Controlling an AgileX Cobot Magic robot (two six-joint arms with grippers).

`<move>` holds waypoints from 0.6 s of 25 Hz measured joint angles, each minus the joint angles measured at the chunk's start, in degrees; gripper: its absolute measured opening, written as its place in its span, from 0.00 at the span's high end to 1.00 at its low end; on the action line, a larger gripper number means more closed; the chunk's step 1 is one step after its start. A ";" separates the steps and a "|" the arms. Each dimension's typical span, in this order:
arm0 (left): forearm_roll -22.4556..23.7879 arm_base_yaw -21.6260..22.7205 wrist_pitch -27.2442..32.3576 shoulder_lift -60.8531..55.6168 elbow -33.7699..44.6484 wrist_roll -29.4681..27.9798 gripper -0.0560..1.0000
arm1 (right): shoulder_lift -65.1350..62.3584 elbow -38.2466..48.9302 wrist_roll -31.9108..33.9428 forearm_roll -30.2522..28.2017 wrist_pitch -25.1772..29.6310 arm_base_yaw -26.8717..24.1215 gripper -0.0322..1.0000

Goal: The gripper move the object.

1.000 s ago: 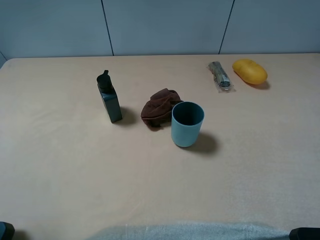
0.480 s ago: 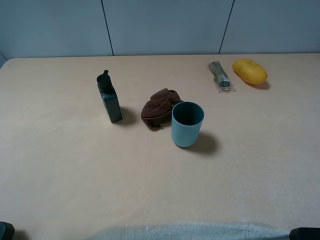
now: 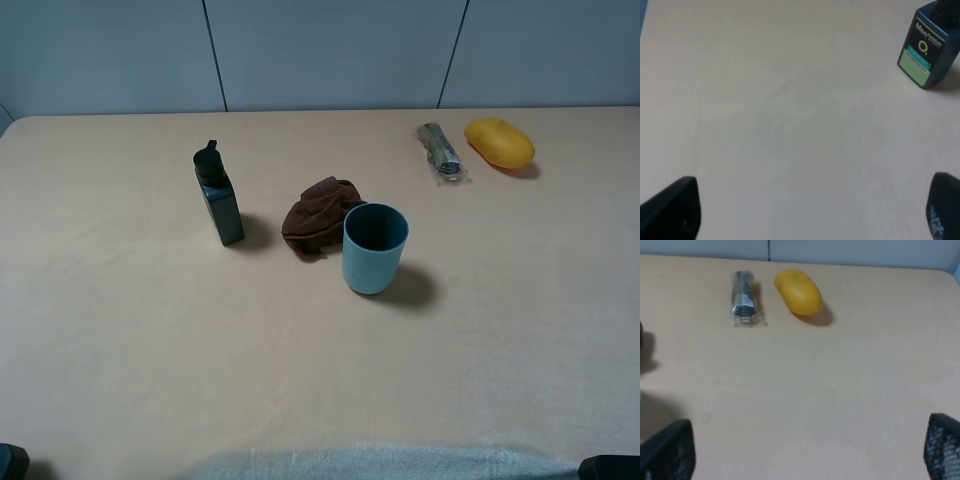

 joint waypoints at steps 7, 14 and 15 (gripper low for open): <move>0.00 0.00 0.00 0.00 0.00 0.04 0.09 | 0.00 0.00 0.00 0.00 0.00 0.00 0.30; 0.00 0.00 0.00 0.00 0.00 0.04 0.09 | 0.00 0.00 0.00 0.00 0.00 0.00 0.30; 0.00 0.00 0.00 0.00 0.00 0.04 0.09 | 0.00 0.00 0.00 0.00 0.00 0.00 0.30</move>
